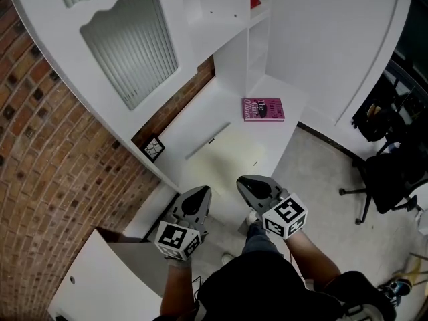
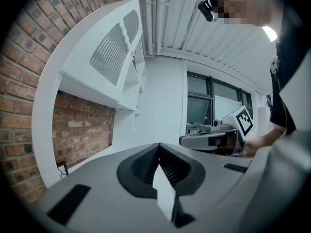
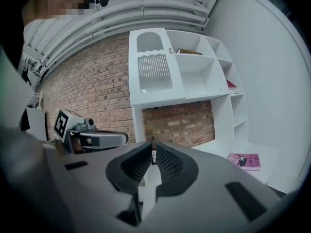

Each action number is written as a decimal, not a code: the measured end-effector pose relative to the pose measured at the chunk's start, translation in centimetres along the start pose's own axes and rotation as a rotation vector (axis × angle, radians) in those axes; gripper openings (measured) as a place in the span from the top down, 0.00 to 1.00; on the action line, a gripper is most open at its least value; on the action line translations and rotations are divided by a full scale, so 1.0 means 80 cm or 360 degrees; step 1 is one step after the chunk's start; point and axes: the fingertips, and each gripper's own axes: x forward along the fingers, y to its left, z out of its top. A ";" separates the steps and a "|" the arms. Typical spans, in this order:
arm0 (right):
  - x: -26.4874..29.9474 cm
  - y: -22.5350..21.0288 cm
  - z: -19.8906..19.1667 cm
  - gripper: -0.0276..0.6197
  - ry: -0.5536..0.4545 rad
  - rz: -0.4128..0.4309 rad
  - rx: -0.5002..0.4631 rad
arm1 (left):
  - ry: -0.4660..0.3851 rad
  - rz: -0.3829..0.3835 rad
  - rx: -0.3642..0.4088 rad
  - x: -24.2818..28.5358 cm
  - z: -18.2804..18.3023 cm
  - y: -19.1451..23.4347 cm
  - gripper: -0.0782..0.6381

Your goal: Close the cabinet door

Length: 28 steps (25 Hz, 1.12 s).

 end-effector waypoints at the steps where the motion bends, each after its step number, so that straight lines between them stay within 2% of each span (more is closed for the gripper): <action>1: -0.004 0.001 -0.004 0.90 0.0005 -0.0013 0.0003 | 0.0010 -0.0004 0.0001 -0.003 -0.004 -0.003 0.88; 10: -0.032 0.010 -0.029 0.90 0.0034 -0.0086 0.0015 | 0.0066 0.0013 0.0040 -0.023 -0.030 -0.013 0.88; 28: -0.058 0.023 -0.045 0.90 0.0069 -0.0191 -0.0034 | 0.0048 -0.0011 -0.0017 -0.036 -0.054 -0.028 0.88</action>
